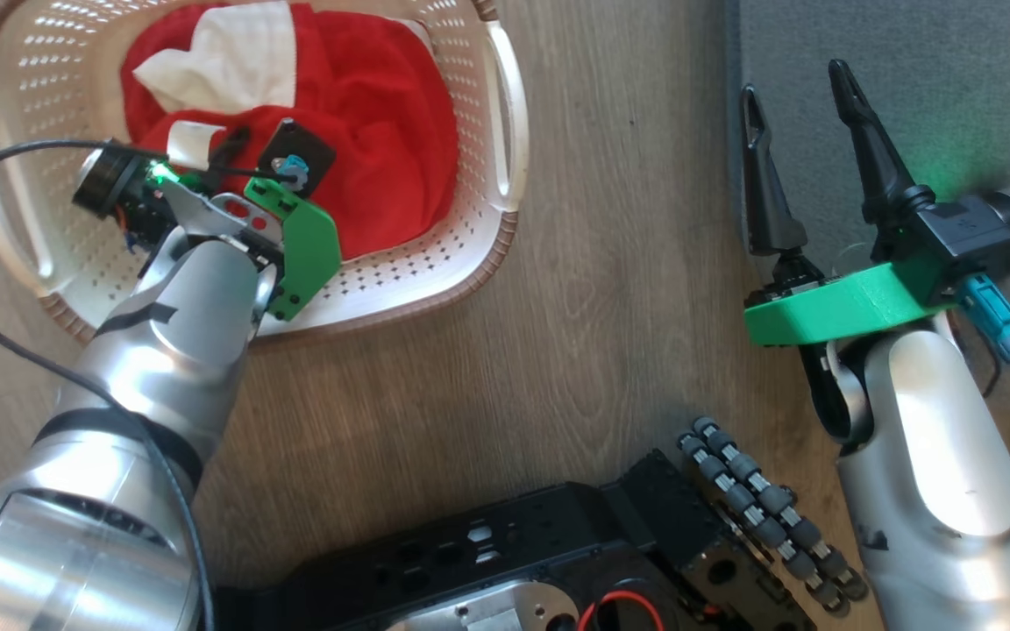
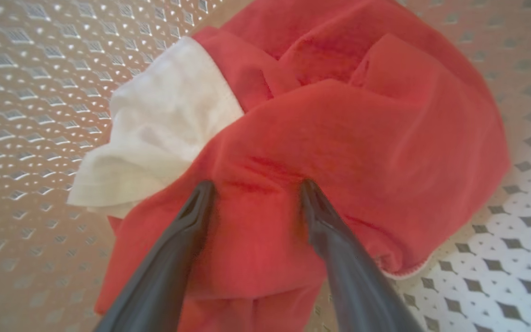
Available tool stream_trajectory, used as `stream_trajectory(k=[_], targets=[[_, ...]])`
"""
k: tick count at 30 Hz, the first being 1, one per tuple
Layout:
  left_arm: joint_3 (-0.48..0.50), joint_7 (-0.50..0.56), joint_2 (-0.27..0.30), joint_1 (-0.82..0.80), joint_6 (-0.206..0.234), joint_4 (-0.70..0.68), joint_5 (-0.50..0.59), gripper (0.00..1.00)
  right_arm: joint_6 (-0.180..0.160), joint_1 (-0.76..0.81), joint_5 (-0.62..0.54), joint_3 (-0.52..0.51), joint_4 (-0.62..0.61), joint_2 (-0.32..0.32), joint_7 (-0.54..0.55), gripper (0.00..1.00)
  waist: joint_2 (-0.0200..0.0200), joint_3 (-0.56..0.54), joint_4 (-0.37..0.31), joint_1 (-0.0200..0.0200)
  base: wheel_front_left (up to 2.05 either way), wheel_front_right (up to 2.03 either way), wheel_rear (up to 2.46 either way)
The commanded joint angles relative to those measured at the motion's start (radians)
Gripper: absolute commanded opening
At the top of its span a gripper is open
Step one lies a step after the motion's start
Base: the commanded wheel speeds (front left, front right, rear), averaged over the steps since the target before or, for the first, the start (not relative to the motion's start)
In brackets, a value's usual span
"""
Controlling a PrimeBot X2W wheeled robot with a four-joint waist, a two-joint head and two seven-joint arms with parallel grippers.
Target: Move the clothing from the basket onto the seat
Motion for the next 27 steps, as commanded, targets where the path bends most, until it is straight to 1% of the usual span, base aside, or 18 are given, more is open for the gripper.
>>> stream_trajectory(k=[1, 5, 8, 13, 14, 15, 21, 27], targets=[[0.003, 0.014, 0.024, 0.011, -0.005, 0.001, 0.002, 1.0, 0.0, 0.065, 0.033, -0.014, 0.047, -0.009, 0.011, 1.0, 0.0, 0.011, -0.011, 0.0, 0.0, 0.0, 0.0], [-0.007, 0.077, 0.04, 0.003, -0.022, 0.004, 0.001, 1.0, 0.0, 0.069, 0.036, -0.011, 0.044, -0.007, 0.011, 1.0, 0.0, 0.023, -0.022, 0.0, 0.0, 0.0, 0.0], [-0.016, 0.101, 0.046, -0.003, -0.024, 0.005, 0.003, 1.0, 0.0, 0.071, 0.039, -0.008, 0.041, -0.006, 0.011, 1.0, 0.0, 0.029, -0.026, 0.0, 0.0, 0.0, 0.0], [-0.014, 0.132, 0.054, -0.007, -0.044, 0.006, -0.016, 1.0, 0.0, 0.071, 0.059, -0.003, 0.033, -0.006, 0.011, 1.0, 0.0, 0.041, -0.027, 0.0, 0.0, 0.0, 0.0], [-0.012, 0.14, 0.053, -0.009, -0.045, 0.006, -0.02, 0.62, 0.0, 0.07, 0.062, -0.001, 0.033, -0.006, 0.011, 1.0, 0.0, 0.042, -0.025, 0.0, 0.0, 0.0, 0.0], [-0.013, 0.142, 0.052, -0.011, -0.045, 0.006, -0.023, 0.0, 0.0, 0.067, 0.063, 0.002, 0.034, -0.006, 0.011, 1.0, 0.0, 0.044, -0.024, 0.0, 0.0, 0.0, 0.0], [-0.013, 0.111, 0.046, -0.007, -0.035, 0.006, -0.039, 0.0, 0.0, 0.05, 0.055, 0.015, 0.039, -0.005, 0.011, 1.0, 0.0, 0.036, -0.014, 0.0, 0.0, 0.0, 0.0], [0.007, 0.043, 0.032, 0.012, -0.014, 0.006, -0.076, 0.0, 0.0, 0.024, 0.032, 0.011, 0.051, -0.005, 0.011, 1.0, 0.0, -0.01, 0.002, 0.0, 0.0, 0.0, 0.0]])
